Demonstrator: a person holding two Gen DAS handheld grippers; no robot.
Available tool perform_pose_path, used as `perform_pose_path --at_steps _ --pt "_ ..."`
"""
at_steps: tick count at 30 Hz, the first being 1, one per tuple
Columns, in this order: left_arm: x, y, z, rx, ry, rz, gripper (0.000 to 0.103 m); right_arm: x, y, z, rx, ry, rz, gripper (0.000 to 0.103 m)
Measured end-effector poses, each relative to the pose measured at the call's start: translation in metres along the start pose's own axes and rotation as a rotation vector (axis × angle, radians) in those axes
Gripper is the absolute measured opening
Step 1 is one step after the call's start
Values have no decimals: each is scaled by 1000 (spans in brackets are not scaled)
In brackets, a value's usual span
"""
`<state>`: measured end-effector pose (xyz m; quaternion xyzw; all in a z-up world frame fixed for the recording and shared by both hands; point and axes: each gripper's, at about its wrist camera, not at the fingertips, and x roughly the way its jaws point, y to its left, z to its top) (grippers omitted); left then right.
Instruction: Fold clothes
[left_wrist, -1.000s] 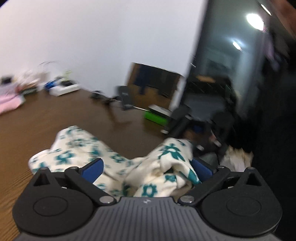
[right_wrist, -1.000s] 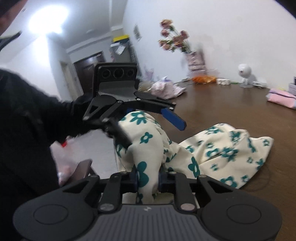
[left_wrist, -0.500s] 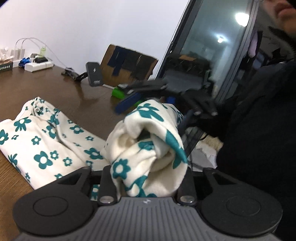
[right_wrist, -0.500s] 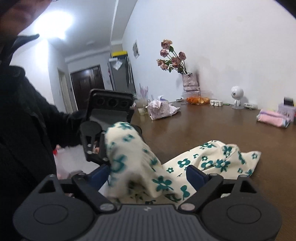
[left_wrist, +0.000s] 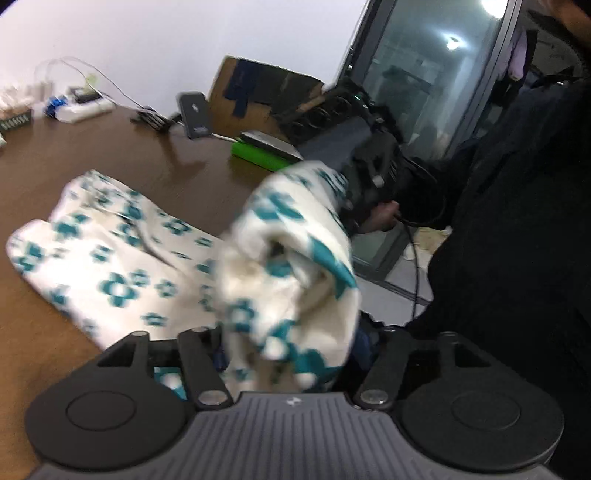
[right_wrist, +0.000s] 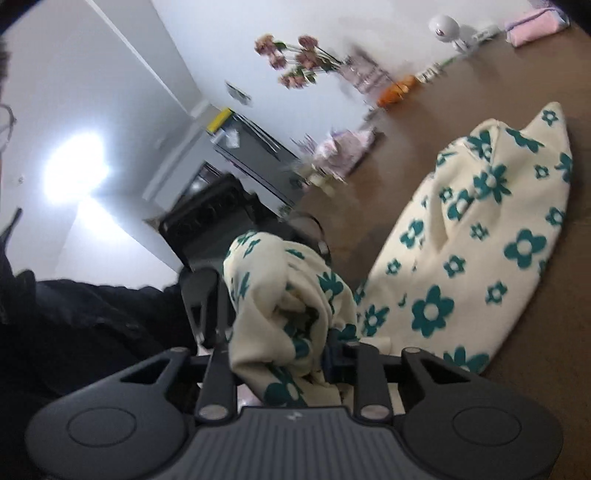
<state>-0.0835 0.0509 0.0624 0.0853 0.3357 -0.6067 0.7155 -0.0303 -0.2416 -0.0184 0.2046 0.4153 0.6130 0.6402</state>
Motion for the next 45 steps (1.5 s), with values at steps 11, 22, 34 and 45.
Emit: perform_pose_path --at_steps 11,22,34,45 --pt "17 27 17 -249 -68 -84 39 13 2 -1 11 63 -17 24" --pt "48 54 15 -323 40 -97 37 -57 23 35 -182 -170 -380 55" --pt "48 78 6 -291 8 -7 50 50 -17 86 -330 35 -564 0" --pt "27 127 9 -318 -55 88 60 62 -37 138 -352 18 -682 2"
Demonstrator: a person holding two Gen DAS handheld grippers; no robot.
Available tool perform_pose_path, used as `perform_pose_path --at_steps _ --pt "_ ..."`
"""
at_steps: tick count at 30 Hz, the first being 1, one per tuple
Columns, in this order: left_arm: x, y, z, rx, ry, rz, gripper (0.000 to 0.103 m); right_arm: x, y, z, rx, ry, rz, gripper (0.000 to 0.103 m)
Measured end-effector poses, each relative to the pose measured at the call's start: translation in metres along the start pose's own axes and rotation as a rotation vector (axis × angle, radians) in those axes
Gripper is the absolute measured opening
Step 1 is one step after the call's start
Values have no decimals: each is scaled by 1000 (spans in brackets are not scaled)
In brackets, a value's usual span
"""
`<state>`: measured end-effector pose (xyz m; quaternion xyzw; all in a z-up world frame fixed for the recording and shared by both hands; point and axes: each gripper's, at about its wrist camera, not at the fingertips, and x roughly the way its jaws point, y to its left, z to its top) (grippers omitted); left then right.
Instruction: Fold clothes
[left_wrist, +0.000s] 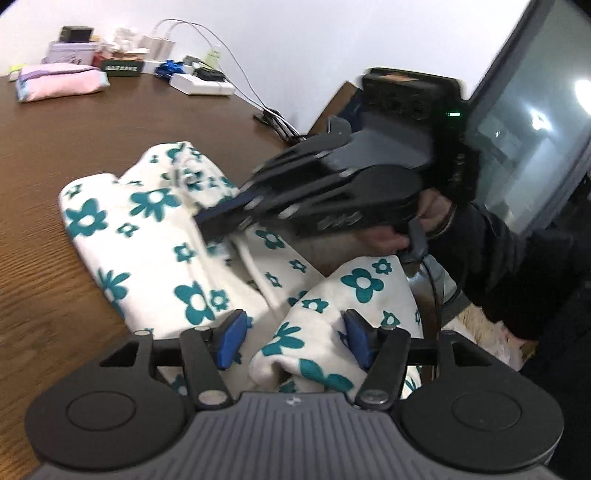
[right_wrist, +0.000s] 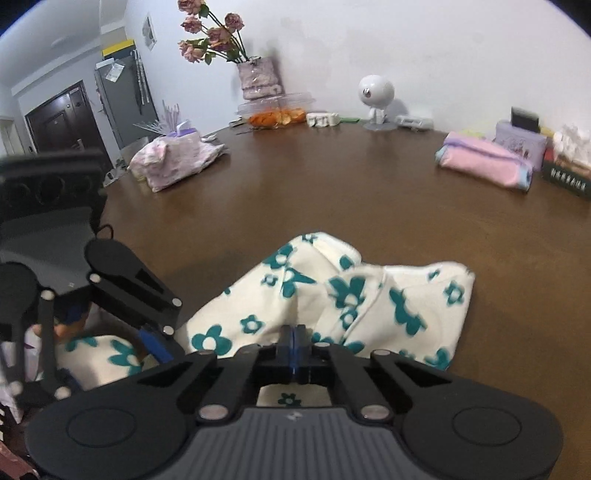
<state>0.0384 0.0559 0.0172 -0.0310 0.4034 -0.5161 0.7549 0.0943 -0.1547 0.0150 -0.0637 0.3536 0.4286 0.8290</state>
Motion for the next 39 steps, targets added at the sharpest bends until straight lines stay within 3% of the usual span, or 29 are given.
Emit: perform_pose_path --at_steps 2,5,10,13,15,17,18,19,21,24,26,29,31,33,36,39 --pt "-2 -5 -5 26 -12 18 61 -35 4 4 -43 -102 25 11" --pt "-3 -9 -8 48 -32 33 62 -84 25 -9 -141 -187 110 11" --pt "1 -10 -4 51 -50 70 66 -73 64 -60 -217 -53 41 10" --pt "-24 -19 4 74 -72 165 65 -62 62 -73 -190 -47 16 11" --pt "-45 -45 6 170 -116 217 65 -59 60 -79 -175 -56 8 12" --pt "-49 -73 4 283 -119 197 65 -56 62 -78 -198 -51 4 13" --pt "-50 -88 3 340 -116 180 58 -54 63 -78 -209 -48 2 13" --pt "-44 -95 0 370 -84 177 44 -53 65 -78 -219 -46 1 13" --pt "-23 -89 -9 373 11 200 28 -52 65 -77 -220 -43 5 12" --pt "-17 -59 -20 236 2 139 28 -58 64 -80 -219 -45 2 12" --pt "-18 -48 -24 202 -20 108 29 -61 65 -84 -215 -52 -11 12" --pt "-19 -44 -29 209 -44 99 29 -73 74 -86 -275 -77 -63 23" --pt "-19 -39 -30 200 -57 86 29 -86 82 -88 -321 -102 -30 35" --pt "-19 -35 -32 184 -69 73 30 -92 89 -87 -337 -124 18 62" --pt "-22 -36 -35 181 -80 73 30 -75 97 -84 -354 -102 22 61" --pt "-33 -41 -39 222 -71 117 30 -62 89 -85 -293 -68 64 62"
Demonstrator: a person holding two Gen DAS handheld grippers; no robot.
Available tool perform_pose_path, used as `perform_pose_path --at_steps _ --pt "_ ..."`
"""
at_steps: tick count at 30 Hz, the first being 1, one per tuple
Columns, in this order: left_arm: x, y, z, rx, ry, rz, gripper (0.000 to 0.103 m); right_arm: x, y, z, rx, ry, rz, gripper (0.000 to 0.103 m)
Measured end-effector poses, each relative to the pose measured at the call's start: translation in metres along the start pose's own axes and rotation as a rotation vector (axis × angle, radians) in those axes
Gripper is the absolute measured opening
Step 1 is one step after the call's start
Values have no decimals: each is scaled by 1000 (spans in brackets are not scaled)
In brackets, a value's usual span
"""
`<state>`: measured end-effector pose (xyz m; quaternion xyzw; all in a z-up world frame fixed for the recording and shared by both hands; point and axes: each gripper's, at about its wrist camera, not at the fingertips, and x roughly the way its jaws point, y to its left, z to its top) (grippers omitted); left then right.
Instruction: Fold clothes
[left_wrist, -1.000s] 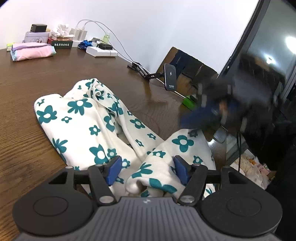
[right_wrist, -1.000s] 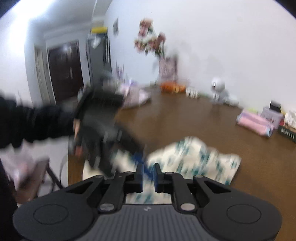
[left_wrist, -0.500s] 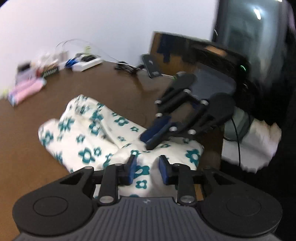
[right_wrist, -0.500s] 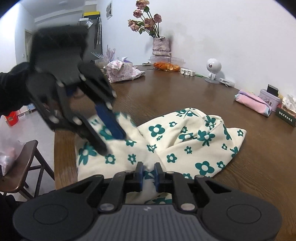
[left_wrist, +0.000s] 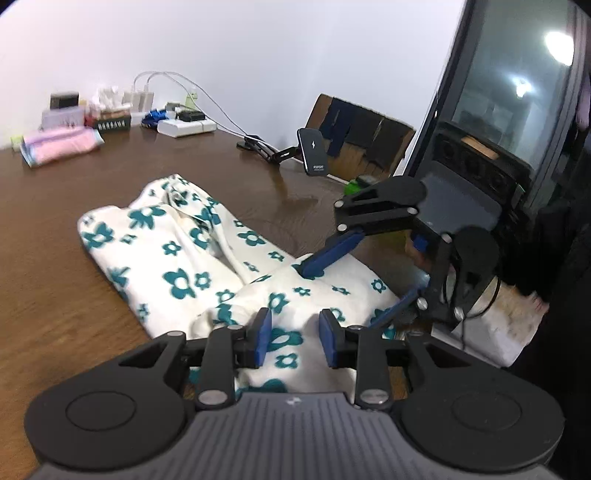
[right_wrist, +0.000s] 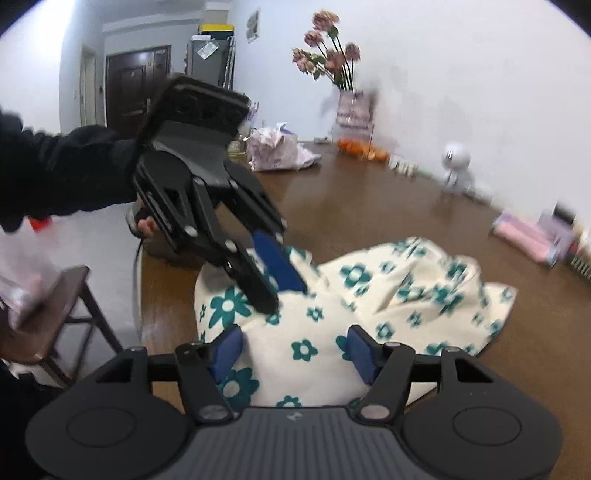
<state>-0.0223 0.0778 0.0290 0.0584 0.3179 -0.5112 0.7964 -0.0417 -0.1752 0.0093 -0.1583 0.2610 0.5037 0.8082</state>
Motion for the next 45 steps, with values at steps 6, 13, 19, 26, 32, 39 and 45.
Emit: perform_pose_path --at_steps 6,13,19,26,32,39,45 --pt "-9 -4 -14 49 -7 33 30 1 -12 -9 74 13 49 65" --pt "-8 -2 -16 72 -15 27 30 -2 -7 -15 50 39 32 65" --pt "-9 -39 -10 295 30 153 47 -6 5 -15 -40 61 12 71" --pt "6 -36 -9 373 219 189 95 -9 0 1 -87 81 68 75" --pt "-14 -40 -5 391 167 263 96 11 -11 28 85 -23 95 46" --pt "-25 -81 -9 502 5 316 98 54 -7 37 65 59 78 46" --pt "19 -93 -22 647 119 296 100 36 -28 37 206 31 144 46"
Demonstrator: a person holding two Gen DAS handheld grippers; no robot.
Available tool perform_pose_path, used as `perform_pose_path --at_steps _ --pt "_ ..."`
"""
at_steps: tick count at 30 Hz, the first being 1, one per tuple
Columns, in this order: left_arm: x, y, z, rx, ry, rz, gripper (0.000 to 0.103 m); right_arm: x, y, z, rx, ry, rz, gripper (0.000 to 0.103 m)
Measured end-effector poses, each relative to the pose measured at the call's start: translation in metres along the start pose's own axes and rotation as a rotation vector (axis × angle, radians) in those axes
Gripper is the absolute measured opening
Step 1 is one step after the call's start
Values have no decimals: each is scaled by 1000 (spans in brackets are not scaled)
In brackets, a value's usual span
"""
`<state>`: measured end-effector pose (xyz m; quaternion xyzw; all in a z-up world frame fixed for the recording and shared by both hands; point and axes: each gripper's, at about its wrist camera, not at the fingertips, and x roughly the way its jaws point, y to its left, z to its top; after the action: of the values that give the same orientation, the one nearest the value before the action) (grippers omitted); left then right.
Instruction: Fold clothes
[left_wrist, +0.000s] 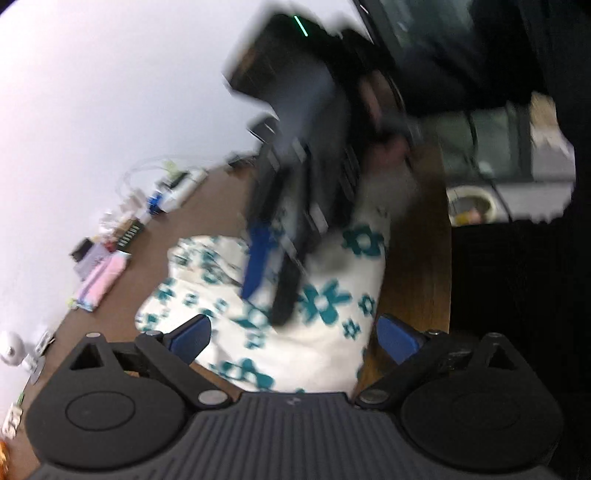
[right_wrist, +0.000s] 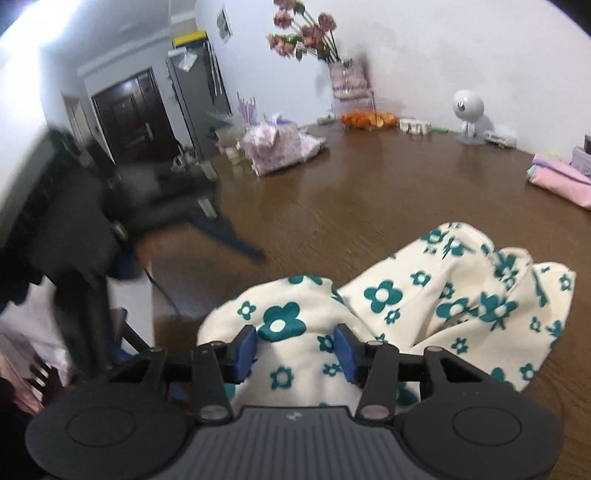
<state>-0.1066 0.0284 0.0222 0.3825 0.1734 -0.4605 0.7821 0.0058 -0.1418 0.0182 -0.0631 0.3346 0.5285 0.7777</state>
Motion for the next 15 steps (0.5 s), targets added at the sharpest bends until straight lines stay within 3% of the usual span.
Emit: perform_pose_path --at_steps 5,7,10,15 --pt "11 -2 -3 -8 34 -43 103 -4 -14 1 93 -25 -16 46" --pt "11 -2 -4 -30 39 -49 103 13 -19 -2 121 21 -41 47" --pt "5 -11 -5 -43 37 -54 103 18 -24 -4 153 30 -14 48" --pt "-7 -41 1 -19 -30 0 103 14 -21 -16 189 55 71 48"
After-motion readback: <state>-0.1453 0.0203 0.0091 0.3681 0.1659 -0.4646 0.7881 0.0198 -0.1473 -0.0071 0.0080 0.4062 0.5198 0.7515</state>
